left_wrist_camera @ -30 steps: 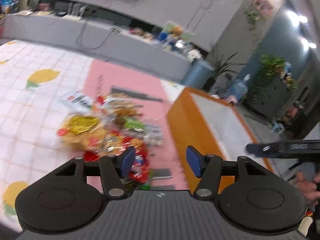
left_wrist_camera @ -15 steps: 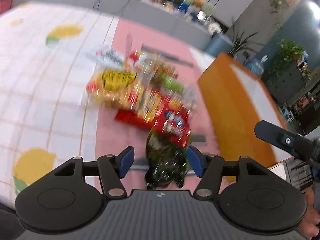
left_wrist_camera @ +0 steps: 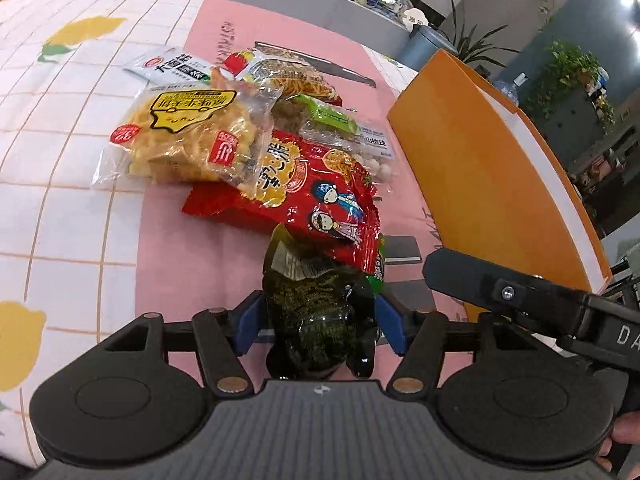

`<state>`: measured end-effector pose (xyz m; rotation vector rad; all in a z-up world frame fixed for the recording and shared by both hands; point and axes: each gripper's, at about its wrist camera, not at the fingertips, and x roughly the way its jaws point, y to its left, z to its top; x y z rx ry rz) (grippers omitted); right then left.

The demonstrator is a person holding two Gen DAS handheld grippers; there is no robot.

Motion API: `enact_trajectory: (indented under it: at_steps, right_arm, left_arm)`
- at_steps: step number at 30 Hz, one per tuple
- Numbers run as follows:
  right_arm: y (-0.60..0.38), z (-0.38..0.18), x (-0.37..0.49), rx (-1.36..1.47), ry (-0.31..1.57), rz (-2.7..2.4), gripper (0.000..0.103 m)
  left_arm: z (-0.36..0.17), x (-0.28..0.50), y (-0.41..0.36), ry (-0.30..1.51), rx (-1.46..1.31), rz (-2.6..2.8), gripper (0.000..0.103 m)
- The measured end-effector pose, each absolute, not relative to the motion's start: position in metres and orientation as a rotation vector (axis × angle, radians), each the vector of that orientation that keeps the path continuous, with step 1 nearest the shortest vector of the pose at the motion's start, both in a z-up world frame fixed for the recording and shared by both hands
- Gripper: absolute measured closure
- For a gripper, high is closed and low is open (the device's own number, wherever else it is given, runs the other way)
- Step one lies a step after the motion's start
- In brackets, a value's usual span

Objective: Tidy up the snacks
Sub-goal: 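Grasp the dark seaweed pack with the left gripper while the right grasps a green sausage stick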

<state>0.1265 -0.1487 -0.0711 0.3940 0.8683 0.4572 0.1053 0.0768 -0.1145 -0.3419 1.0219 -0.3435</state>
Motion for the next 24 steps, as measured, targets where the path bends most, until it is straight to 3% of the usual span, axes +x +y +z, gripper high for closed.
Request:
enact_trajectory:
  at_steps: [1,2,16,19,22,24]
  right_arm:
    - [-0.149,-0.072,0.125,0.395,0.87,0.457,0.043]
    - [-0.151,-0.072,0.125,0.396,0.873,0.455,0.043]
    - [-0.136,-0.086,0.12,0.289,0.896,0.348,0.043]
    - [-0.122,-0.092,0.118,0.208,0.862,0.319,0.043]
    - [-0.11,-0.096,0.116,0.131,0.814,0.265,0.043]
    - [-0.106,-0.099,0.117,0.089,0.823,0.254,0.043]
  left_arm:
    - [-0.116,0.105,0.077,1.023,-0.346,-0.347,0.057]
    - [-0.117,0.106,0.077,1.029,-0.357,-0.359,0.059]
    - [-0.112,0.106,0.12,1.087,-0.429,-0.241,0.061]
    - [-0.112,0.106,0.119,1.094,-0.417,-0.255,0.056]
    - [-0.109,0.106,0.113,1.123,-0.366,-0.276,0.038]
    - [-0.108,0.103,0.106,1.128,-0.312,-0.295,0.033]
